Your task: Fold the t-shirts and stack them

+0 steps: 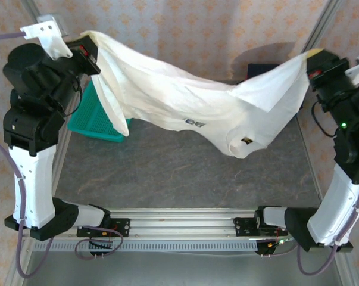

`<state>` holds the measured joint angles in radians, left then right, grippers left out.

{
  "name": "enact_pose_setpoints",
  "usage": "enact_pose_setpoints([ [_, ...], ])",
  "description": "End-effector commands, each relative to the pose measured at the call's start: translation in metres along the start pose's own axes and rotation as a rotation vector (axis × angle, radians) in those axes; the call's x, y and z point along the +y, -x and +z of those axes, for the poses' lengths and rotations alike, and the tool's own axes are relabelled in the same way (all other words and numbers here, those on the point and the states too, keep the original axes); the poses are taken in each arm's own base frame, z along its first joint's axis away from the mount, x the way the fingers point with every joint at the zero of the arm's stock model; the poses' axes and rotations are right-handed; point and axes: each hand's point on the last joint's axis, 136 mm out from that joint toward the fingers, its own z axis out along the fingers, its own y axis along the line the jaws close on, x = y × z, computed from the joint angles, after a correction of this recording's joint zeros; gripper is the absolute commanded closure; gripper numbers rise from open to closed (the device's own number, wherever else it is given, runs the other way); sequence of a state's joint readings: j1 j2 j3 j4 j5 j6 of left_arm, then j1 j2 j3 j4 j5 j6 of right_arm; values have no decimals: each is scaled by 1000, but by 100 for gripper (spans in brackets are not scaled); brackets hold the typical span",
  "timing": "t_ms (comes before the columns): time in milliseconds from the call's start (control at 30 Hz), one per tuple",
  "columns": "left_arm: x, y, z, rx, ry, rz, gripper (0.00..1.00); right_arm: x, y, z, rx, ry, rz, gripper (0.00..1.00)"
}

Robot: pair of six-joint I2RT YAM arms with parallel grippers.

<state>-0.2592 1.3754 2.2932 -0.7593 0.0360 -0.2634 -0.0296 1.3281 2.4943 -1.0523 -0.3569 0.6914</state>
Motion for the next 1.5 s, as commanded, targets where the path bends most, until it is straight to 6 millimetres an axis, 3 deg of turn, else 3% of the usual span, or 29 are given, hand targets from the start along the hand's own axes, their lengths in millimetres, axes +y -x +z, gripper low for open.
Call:
enact_pose_setpoints([
  [0,-15,24,1,-63,-68,-2,100,15,16,1,-48,35,13,100],
  [167,-32,38,11,-102,-144,-28,100,29,21,31,-36,131,82,100],
  [300,-33,24,38,-69,-148,-34,100,22,23,63,-11,137,93,100],
  [467,-33,4,87,-40,-162,-37,100,-8,30,129,40,141,143,100],
  [633,-24,-16,153,-35,-205,-115,100,-43,39,208,76,193,205,100],
  [700,-19,-18,175,-54,-226,-138,100,-50,49,233,85,263,274,100],
  [767,-12,-11,185,-93,-236,-163,100,-49,63,243,71,339,326,100],
  [833,-4,-4,190,-123,-246,-171,100,-47,76,242,46,382,347,100],
  [1033,7,18,180,-167,-297,-133,100,-41,97,206,29,377,297,100],
  [1100,7,20,175,-158,-319,-123,100,-41,98,194,48,361,281,100],
  [1167,7,10,175,-111,-335,-120,100,-41,85,182,97,322,235,100],
  [1267,5,-24,171,24,-352,-133,100,-60,48,161,204,180,157,100],
  [1367,9,-85,161,187,-306,-135,100,-105,-12,135,337,19,175,100],
  [1467,11,-180,137,394,-246,-70,100,-175,-81,92,369,-142,277,100],
])
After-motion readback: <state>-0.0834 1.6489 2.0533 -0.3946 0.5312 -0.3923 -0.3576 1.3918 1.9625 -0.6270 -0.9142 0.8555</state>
